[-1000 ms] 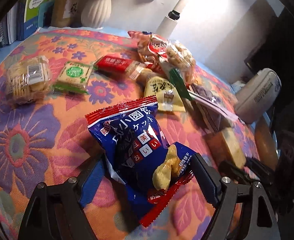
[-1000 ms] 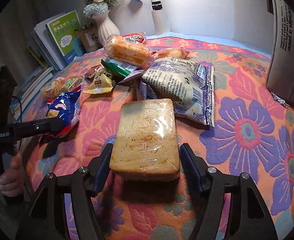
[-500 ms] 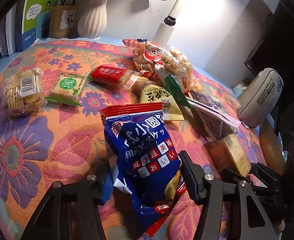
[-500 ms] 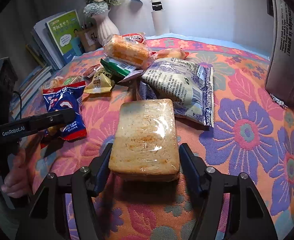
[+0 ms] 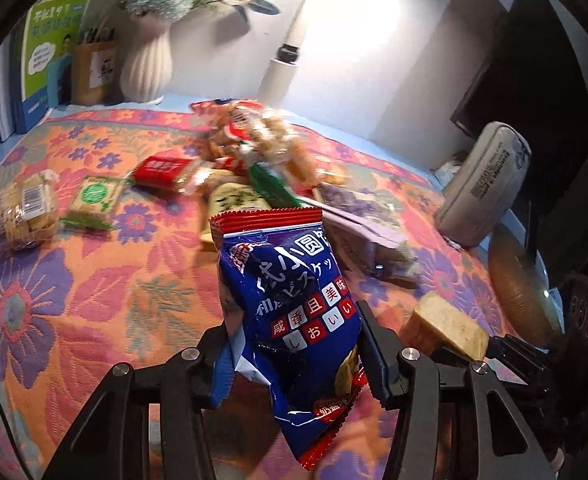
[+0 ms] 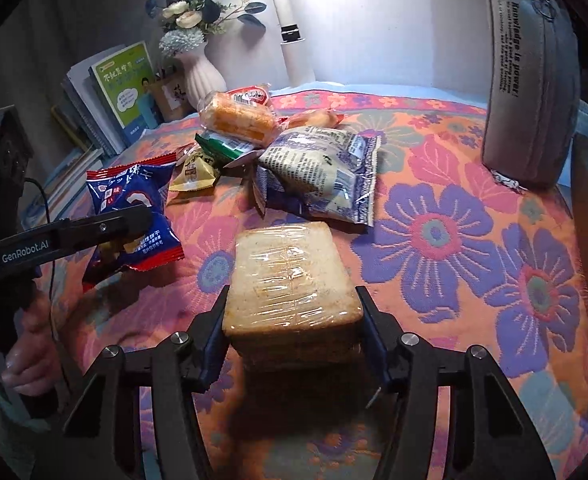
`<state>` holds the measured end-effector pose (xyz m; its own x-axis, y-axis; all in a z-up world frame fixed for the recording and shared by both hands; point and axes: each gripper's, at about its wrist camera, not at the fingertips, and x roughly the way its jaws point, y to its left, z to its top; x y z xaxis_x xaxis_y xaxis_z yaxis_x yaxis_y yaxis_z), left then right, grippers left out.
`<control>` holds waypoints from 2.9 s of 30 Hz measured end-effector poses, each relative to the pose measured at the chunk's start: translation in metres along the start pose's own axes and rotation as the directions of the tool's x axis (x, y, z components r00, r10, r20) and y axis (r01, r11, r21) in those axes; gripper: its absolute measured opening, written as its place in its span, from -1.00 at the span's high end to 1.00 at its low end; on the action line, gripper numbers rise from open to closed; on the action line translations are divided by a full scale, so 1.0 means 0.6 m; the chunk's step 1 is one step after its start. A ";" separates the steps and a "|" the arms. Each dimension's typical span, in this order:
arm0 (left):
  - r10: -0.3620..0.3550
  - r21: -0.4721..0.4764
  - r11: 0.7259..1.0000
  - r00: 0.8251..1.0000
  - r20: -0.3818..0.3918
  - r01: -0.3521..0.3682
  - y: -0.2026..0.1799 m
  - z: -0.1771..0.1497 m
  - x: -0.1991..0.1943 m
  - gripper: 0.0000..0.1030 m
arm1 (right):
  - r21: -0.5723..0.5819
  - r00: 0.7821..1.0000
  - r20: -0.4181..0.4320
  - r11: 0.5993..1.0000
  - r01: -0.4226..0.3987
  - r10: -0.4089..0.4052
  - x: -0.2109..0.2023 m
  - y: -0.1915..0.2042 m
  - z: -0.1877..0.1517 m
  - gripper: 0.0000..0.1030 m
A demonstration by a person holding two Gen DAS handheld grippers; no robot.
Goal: Organize snacks
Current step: 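Lift the blue snack bag and toast stack off the bed, then lower both held snacks onto the glass plate and open both grippers, then move both grippers back over the snack pile on the bed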
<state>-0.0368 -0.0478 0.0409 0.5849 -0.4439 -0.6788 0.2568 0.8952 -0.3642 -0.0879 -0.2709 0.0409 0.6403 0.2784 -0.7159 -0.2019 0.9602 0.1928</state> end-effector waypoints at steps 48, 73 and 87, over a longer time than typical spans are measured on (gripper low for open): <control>-0.266 0.438 0.836 0.942 -0.205 0.332 -0.573 0.037 0.169 -0.03 | 0.525 0.891 0.220 0.818 0.234 -0.396 -0.279 -0.392 -0.052 -0.06; -0.274 0.322 0.900 0.955 -0.112 0.295 -0.405 0.040 0.082 -0.26 | 0.339 0.919 0.263 0.920 0.199 -0.295 -0.247 -0.248 0.004 -0.14; -0.154 0.082 0.985 0.988 -0.001 0.154 -0.134 0.035 0.014 -0.26 | 0.125 0.981 0.145 0.986 0.111 -0.129 -0.092 -0.094 0.046 -0.14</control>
<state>-0.0363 -0.1225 0.0783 0.5379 -0.5767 -0.6149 0.4056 0.8165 -0.4109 -0.0913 -0.3395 0.0881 0.7618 0.1523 -0.6296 -0.0352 0.9803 0.1945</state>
